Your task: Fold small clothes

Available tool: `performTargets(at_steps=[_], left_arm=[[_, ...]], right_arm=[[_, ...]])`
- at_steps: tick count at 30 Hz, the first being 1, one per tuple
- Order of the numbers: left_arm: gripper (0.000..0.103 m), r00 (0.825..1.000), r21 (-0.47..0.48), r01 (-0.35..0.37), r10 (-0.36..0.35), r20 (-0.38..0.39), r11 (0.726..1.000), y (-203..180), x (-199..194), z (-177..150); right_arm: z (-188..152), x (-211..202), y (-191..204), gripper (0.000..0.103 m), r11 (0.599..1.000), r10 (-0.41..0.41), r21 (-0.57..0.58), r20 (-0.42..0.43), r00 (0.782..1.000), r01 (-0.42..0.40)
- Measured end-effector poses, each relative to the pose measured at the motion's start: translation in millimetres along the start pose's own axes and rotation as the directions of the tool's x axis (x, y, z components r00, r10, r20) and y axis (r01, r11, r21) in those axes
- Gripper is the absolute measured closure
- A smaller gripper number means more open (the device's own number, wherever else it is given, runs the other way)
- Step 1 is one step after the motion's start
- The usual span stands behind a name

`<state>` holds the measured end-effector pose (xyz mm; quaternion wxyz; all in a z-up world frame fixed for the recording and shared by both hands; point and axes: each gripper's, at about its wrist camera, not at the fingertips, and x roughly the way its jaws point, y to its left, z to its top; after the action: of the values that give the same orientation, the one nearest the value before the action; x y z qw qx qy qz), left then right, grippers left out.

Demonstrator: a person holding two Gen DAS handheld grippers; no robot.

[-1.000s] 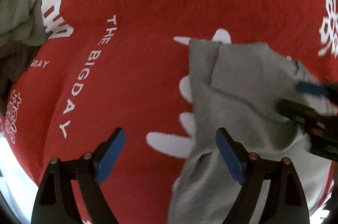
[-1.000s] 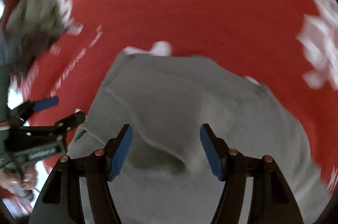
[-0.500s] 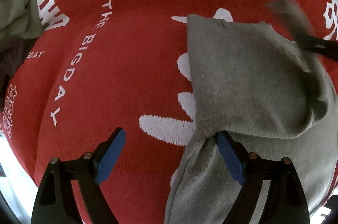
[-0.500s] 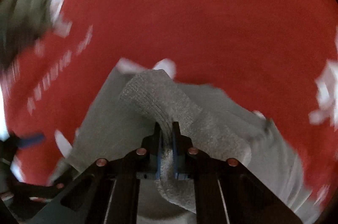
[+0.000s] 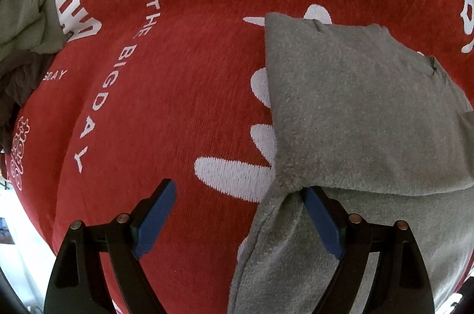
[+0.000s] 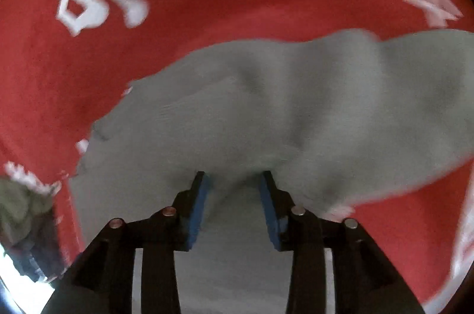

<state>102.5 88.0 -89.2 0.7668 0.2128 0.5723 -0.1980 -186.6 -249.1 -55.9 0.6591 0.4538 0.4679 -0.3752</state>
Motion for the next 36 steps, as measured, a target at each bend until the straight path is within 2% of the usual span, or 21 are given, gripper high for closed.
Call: performTargets(at_steps=[2, 3, 4, 6, 7, 9, 10, 12, 16, 19, 22, 23, 24, 25, 28, 30, 33, 35, 36], left_arm=[[0.015, 1.000, -0.005, 0.003, -0.003, 0.000, 1.000, 0.2, -0.2, 0.3], [0.015, 1.000, -0.007, 0.005, -0.005, 0.001, 1.000, 0.2, -0.4, 0.4], [0.015, 1.000, -0.008, 0.006, -0.006, 0.003, 1.000, 0.3, -0.4, 0.2], [0.015, 1.000, -0.012, 0.008, -0.008, 0.008, 1.000, 0.6, -0.6, 0.1], [0.015, 1.000, -0.020, 0.014, -0.014, 0.011, 1.000, 1.7, -0.4, -0.1], [0.015, 1.000, -0.036, 0.028, -0.027, 0.012, 0.999, 4.2, 0.0, -0.7], [0.015, 0.999, -0.044, 0.034, -0.034, 0.012, 0.998, 5.5, 0.4, -1.1], [0.015, 0.999, -0.055, 0.046, -0.046, 0.015, 0.997, 7.5, 0.9, -1.2], [0.015, 0.997, -0.092, 0.079, -0.077, 0.022, 0.993, 12.5, 3.0, -3.2], [0.015, 0.995, -0.127, 0.104, -0.102, 0.022, 0.986, 16.1, 4.9, -4.6], [0.015, 0.993, -0.136, 0.117, -0.115, 0.025, 0.984, 16.7, 4.9, -3.2], [0.015, 0.992, -0.144, 0.123, -0.121, 0.025, 0.982, 17.5, 4.6, -2.5], [0.015, 0.992, -0.150, 0.127, -0.125, 0.025, 0.981, 18.5, 4.2, -1.8], [0.015, 0.991, -0.175, 0.131, -0.127, 0.035, 0.976, 22.8, 0.8, -0.6], [0.015, 0.991, -0.249, 0.127, -0.111, 0.079, 0.960, 39.3, -9.2, 0.8], [0.015, 0.990, -0.282, 0.131, -0.113, 0.079, 0.951, 47.4, -6.2, 0.4], [0.015, 0.993, -0.287, 0.120, -0.113, 0.040, 0.950, 51.8, 6.5, -1.4], [0.015, 0.992, -0.260, 0.125, -0.117, 0.045, 0.958, 53.4, 4.5, -4.0], [0.015, 0.992, -0.247, 0.123, -0.115, 0.050, 0.961, 53.3, 0.8, -6.4]], right_arm=[[-3.1, -19.9, 19.2, 0.055, 0.994, 0.076, -0.079, 0.030, 0.997, -0.073], [-2.6, -22.1, 34.8, 0.055, 0.984, 0.110, -0.140, 0.017, 0.994, -0.107], [-1.1, -20.2, 63.9, 0.055, 0.954, 0.166, -0.246, -0.030, 0.986, -0.169], [-2.2, -8.6, 128.9, 0.055, 0.861, 0.218, -0.442, -0.128, 0.967, -0.253], [-4.8, 3.9, 176.8, 0.055, 0.770, 0.243, -0.552, -0.209, 0.947, -0.320], [-22.6, 29.4, 246.8, 0.055, 0.663, 0.249, -0.643, -0.295, 0.922, -0.385], [-27.0, 42.1, 282.6, 0.055, 0.596, 0.242, -0.689, -0.335, 0.911, -0.412], [-38.2, 67.9, 344.6, 0.055, 0.493, 0.206, -0.751, -0.390, 0.897, -0.440], [-40.3, 99.5, 398.2, 0.055, 0.384, 0.131, -0.815, -0.417, 0.899, -0.434], [-43.6, 123.2, 411.2, 0.055, 0.358, 0.052, -0.837, -0.425, 0.904, -0.414], [-45.2, 138.6, 411.7, 0.056, 0.353, -0.026, -0.834, -0.462, 0.887, -0.424], [-47.0, 146.8, 415.7, 0.067, 0.356, -0.063, -0.838, -0.463, 0.884, -0.414], [-47.8, 149.7, 415.5, 0.084, 0.364, -0.082, -0.838, -0.465, 0.882, -0.408], [-50.5, 149.9, 422.2, 0.096, 0.370, -0.076, -0.832, -0.471, 0.879, -0.414], [-54.8, 130.4, 434.5, 0.096, 0.349, -0.007, -0.815, -0.496, 0.869, -0.462], [-58.7, 121.6, 441.2, 0.096, 0.324, 0.007, -0.815, -0.506, 0.863, -0.480], [-76.2, 137.7, 463.8, 0.096, 0.301, -0.009, -0.842, -0.473, 0.881, -0.448], [-86.0, 154.1, 464.3, 0.096, 0.287, -0.044, -0.873, -0.422, 0.905, -0.393], [-86.3, 157.6, 460.8, 0.095, 0.287, -0.054, -0.878, -0.413, 0.909, -0.382]])
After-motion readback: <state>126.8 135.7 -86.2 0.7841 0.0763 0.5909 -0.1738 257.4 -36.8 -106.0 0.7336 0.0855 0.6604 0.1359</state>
